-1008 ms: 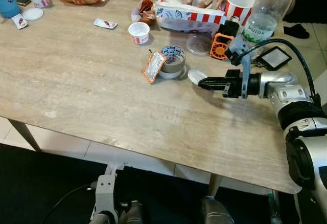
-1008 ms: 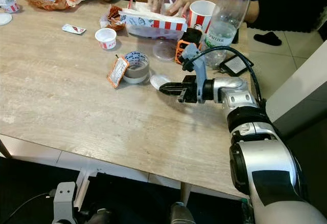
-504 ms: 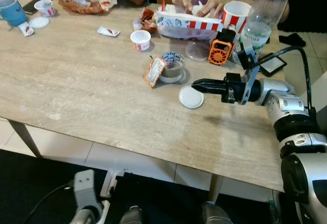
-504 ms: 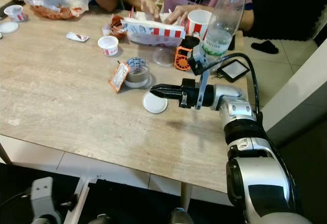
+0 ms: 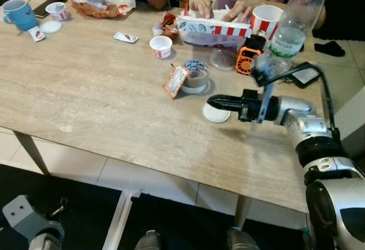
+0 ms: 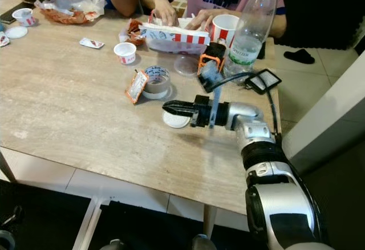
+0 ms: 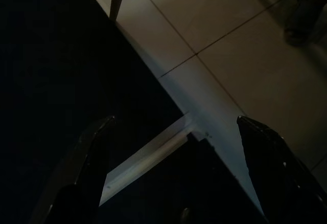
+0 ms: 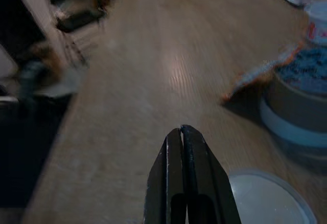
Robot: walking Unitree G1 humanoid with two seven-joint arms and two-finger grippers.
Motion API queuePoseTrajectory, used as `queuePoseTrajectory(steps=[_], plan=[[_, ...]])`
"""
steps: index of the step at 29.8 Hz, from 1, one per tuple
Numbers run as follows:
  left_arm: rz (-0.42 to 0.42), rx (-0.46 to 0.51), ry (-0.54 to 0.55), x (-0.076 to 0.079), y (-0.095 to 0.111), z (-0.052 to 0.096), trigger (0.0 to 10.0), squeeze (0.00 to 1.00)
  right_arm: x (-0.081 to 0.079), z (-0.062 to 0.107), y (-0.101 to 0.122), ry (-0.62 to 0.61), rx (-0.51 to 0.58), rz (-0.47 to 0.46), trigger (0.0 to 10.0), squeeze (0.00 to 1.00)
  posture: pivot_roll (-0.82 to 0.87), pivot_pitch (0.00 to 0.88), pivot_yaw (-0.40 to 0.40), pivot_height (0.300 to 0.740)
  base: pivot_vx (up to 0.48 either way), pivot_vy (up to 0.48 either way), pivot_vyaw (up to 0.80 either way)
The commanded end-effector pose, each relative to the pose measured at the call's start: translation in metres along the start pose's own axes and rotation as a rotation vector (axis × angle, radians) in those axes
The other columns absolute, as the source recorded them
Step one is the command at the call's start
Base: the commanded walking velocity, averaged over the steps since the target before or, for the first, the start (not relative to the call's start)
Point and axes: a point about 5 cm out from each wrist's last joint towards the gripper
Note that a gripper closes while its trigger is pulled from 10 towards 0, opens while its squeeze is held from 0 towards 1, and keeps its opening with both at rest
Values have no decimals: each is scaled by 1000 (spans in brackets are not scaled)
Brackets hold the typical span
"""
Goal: Restocking fridge
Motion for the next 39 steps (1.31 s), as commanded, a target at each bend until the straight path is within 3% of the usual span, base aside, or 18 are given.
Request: queuePoseTrajectory(steps=[1, 2, 3, 8, 10, 11, 21, 22, 26, 29, 30, 32, 33, 34, 36, 37, 39], plan=[[-6, -50, -7, 0, -13, 4, 10000, 0, 0, -1, -10, -33, -37, 3, 10000, 0, -19, 122, 14, 740, 0, 0, 0], [-17, -79, -30, 6, -21, 5, 10000, 0, 4, -3, -9, -104, -7, -20, 10000, 0, -20, 125, 15, 740, 0, 0, 0], [-36, -117, -55, 13, -31, 7, 10000, 0, 7, -5, -8, -176, 20, -38, 10000, 1000, -24, 126, 17, 740, 0, 0, 0], [-90, -215, -118, 28, -58, 16, 10000, 0, 13, -5, -9, -289, 66, -88, 10000, 1000, -29, 127, 18, 740, 0, 0, 0], [-90, -215, -118, 28, -58, 16, 10000, 0, 13, -5, -9, -289, 66, -88, 10000, 1000, -29, 127, 18, 740, 0, 0, 0], [-123, -274, -148, 34, -73, 22, 10000, 0, 15, -4, -13, -344, 55, -112, 10000, 1000, -29, 127, 18, 740, 0, 0, 0], [-205, -399, -197, 38, -102, 38, 10000, 0, 24, 7, -27, -471, -38, -165, 10000, 1000, -41, 120, 15, 740, 0, 0, 0], [-225, -422, -206, 38, -107, 42, 10000, 0, 26, 10, -28, -504, -55, -196, 10000, 0, -42, 121, 15, 740, 0, 0, 0], [-245, -453, -216, 38, -115, 48, 10000, 0, 32, 18, -31, -587, -85, -279, 10000, 0, -44, 124, 11, 740, 0, 0, 0], [-246, -456, -217, 38, -116, 48, 10000, 0, 33, 19, -32, -603, -97, -290, 10000, 0, -44, 124, 11, 740, 0, 0, 0], [-249, -456, -223, 39, -117, 49, 10000, 0, 34, 20, -33, -633, -100, -314, 8000, 0, -44, 127, 8, 740, 0, 0, 0], [-249, -456, -223, 39, -117, 49, 10000, 0, 34, 20, -33, -633, -100, -314, 8000, 0, -44, 127, 8, 740, 0, 0, 0], [-248, -454, -228, 41, -117, 49, 10000, 0, 35, 22, -34, -655, -100, -319, 3647, 0, -41, 128, 4, 740, 0, 0, 0], [-248, -451, -233, 42, -117, 49, 10000, 0, 36, 24, -34, -679, -109, -316, 2118, 0, -41, 128, 4, 740, 0, 0, 0], [-248, -450, -236, 43, -118, 49, 10000, 0, 37, 25, -35, -689, -125, -304, 2118, 0, -41, 129, 2, 740, 0, 0, 0], [-248, -449, -239, 44, -118, 48, 10000, 0, 36, 24, -35, -682, -152, -278, 3059, 0, -42, 129, 1, 740, 0, 0, 0], [-249, -448, -241, 45, -118, 48, 10000, 0, 36, 23, -36, -675, -171, -262, 3059, 0, -42, 129, 1, 740, 0, 0, 0]])
Point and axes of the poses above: a point about 5 cm out from each wrist's last joint towards the gripper, its own z axis pointing back from the gripper into the wrist, its own y axis along the axis of the wrist's last joint, x = y × z, and after that the axes turned 1 degree about -z, right-handed
